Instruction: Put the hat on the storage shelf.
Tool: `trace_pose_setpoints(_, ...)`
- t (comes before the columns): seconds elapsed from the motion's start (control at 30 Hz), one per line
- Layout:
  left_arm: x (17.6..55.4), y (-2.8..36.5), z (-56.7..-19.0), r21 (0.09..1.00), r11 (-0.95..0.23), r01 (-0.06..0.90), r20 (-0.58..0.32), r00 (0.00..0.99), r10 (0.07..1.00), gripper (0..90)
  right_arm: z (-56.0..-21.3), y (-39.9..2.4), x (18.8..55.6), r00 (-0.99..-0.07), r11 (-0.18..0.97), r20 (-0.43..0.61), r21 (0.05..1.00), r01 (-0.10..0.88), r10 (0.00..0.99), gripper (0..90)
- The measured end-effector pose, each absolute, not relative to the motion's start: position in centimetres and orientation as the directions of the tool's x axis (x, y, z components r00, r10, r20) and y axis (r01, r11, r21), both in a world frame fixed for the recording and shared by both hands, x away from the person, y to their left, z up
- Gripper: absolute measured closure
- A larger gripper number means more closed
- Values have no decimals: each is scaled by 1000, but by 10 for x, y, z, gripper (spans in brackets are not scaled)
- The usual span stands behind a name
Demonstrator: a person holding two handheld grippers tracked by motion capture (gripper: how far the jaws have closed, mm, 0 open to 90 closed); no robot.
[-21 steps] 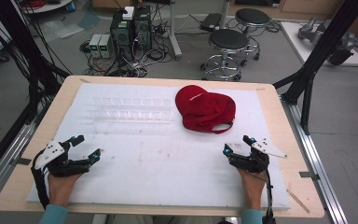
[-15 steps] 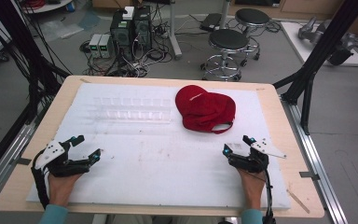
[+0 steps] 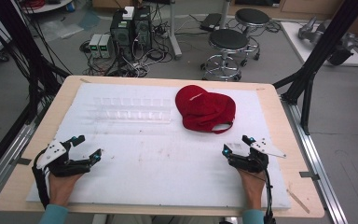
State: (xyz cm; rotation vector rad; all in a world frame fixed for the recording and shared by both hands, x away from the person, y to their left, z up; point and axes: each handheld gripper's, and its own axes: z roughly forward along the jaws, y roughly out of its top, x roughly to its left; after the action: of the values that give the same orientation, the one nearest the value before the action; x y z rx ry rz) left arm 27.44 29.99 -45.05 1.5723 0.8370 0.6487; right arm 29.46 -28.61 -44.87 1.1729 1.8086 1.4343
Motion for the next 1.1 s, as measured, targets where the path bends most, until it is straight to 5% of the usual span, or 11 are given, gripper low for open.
trace_pose_setpoints(0.4, 275, 300, -450, 985, -63, 161, -44, 588, 808, 112, -438, -284, 301, -462, 116, 30, 951, 286, 886, 97)
trace_pose_setpoints(1.1, 275, 300, -450, 985, -62, 161, -45, 590, 806, 113, -380, -252, 372, -499, 198, -10, 925, 324, 867, 97)
